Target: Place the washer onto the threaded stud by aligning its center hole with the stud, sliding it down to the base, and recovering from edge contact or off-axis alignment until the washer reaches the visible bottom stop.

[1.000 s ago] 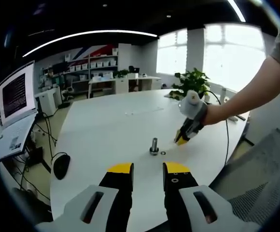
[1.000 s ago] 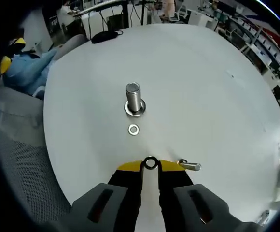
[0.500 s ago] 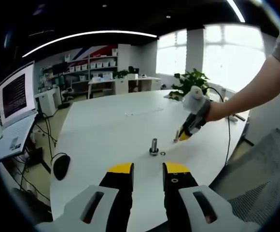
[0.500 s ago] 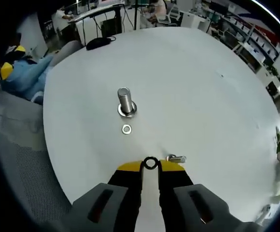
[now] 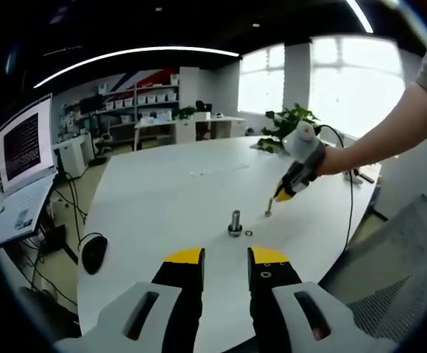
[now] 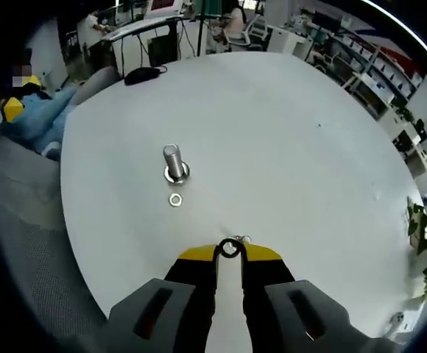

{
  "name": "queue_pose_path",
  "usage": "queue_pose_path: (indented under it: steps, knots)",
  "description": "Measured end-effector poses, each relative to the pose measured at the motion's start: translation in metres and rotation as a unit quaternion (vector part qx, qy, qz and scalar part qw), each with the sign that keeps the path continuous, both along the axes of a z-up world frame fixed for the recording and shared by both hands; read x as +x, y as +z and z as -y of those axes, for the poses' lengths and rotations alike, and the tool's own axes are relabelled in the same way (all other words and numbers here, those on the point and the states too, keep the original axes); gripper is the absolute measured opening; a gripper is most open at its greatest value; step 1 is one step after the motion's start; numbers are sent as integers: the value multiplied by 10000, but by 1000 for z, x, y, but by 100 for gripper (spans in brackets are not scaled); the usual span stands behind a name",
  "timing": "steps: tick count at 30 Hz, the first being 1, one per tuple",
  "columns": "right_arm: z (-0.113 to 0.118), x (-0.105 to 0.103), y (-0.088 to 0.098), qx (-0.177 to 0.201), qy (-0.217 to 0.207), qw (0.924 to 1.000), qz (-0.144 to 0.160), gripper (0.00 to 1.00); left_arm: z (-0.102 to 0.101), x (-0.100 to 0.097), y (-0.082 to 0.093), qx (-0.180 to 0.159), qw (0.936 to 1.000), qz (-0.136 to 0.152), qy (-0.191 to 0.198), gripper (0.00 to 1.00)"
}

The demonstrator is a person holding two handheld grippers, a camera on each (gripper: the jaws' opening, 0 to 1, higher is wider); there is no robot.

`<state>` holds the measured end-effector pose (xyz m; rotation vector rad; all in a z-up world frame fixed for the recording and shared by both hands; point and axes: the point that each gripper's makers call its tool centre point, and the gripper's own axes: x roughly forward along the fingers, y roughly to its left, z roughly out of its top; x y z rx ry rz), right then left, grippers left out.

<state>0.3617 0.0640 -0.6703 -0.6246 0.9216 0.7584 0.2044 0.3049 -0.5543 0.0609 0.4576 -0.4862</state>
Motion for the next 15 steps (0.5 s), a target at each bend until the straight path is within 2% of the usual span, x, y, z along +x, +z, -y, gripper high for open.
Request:
queue_pose_path:
  steps: [15]
  knots:
    - [2, 8, 0, -87, 33, 9999, 51, 14, 0, -1, -1, 12, 10000, -31, 4, 21]
